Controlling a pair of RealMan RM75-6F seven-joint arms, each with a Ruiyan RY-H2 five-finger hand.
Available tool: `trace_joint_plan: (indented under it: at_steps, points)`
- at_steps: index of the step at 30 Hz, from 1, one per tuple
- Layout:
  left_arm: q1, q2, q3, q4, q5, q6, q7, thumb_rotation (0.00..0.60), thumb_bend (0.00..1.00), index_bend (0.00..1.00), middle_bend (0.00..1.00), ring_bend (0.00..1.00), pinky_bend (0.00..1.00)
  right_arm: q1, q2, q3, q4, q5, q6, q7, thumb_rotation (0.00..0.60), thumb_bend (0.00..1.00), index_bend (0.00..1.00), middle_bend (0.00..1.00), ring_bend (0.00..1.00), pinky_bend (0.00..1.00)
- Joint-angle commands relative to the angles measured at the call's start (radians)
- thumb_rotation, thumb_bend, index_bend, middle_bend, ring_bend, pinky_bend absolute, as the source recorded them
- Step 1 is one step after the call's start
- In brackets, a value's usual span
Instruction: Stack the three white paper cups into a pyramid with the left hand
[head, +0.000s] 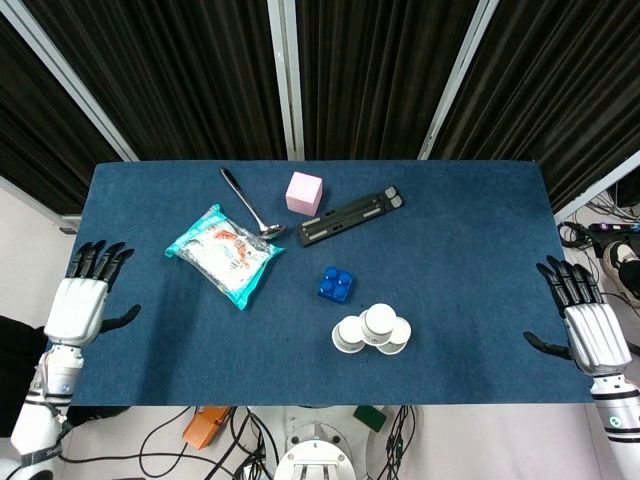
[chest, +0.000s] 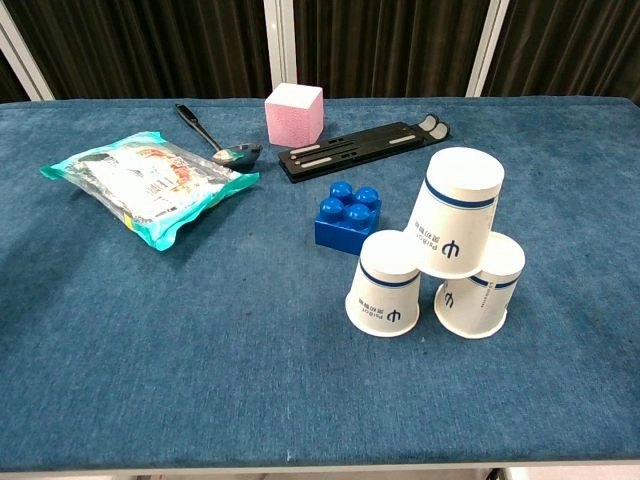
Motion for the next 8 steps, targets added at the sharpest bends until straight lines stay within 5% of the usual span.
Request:
trace_joint_plan:
  at_steps: [1,8]
  points:
    - [0.077,-0.005,0.034,0.040,0.060,0.055,-0.064,0.600,0.20,0.14,0.09,0.01,0.00,-0.006,-0.002,-0.007,-0.006,0.002,0.002,-0.005,0.600,0.24,0.00,0.03,0.00,0.01]
    - [0.167,0.002,0.045,0.042,0.092,0.071,-0.122,0.585,0.19,0.14,0.09,0.01,0.00,-0.017,-0.002,-0.015,-0.012,0.008,0.007,-0.015,0.600,0.24,0.00,0.03,0.00,0.01]
